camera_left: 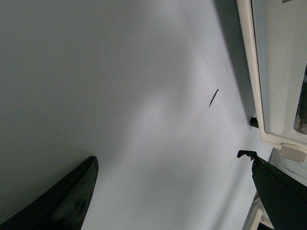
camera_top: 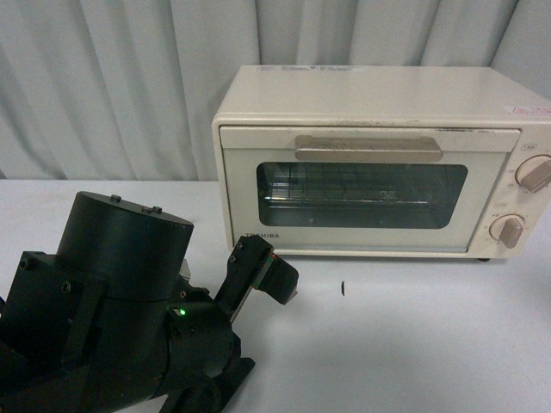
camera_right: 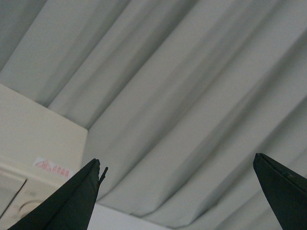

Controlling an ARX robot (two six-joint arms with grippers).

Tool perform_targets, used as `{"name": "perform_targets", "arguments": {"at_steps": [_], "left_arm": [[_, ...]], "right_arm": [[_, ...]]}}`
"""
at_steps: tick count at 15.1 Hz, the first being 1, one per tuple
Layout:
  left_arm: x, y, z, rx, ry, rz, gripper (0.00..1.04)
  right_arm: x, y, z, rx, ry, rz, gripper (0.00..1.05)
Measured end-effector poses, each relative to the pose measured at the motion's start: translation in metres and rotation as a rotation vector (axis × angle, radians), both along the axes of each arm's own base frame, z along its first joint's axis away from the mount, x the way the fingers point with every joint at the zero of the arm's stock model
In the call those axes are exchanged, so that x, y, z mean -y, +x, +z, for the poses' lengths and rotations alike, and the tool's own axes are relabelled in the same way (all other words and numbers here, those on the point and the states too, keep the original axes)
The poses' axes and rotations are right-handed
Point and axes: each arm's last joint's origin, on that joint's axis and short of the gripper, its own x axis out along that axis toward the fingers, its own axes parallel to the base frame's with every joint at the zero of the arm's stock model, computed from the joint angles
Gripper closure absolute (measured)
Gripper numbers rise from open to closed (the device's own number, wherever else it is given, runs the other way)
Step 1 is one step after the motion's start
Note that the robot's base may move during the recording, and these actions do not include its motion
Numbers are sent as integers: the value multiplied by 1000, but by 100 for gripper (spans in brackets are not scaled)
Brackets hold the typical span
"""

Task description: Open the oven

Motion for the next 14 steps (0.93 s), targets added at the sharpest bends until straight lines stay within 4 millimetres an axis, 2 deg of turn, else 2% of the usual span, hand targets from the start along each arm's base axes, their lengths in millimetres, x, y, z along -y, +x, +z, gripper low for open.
{"name": "perform_targets", "arguments": {"at_steps": [1,2,3,4,6,7,10,14], "left_arm": [[0,0,0,0,0,0,7],[0,0,0,0,0,0,7],[0,0,0,0,0,0,7],[0,0,0,0,-1,-1,7],[0,0,0,0,-1,0,7],[0,0,0,0,-1,0,7],[0,0,0,-1,-3,2,7],[0,0,0,-3,-5,5,7]], "right_arm": [[-3,29,7,-22,-67,18,6],[-10,71,1,-140,-167,53,6],[-13,87,-3,-194,-210,75,6],[-21,115,-7,-249,-295,112,6],[-29,135,0,-257,-378,152,6],[-39,152,8,-250,-497,204,27],[-49,157,-9,-326,-634,293,59],[-62,155,-18,-347,-783,399,99]]}}
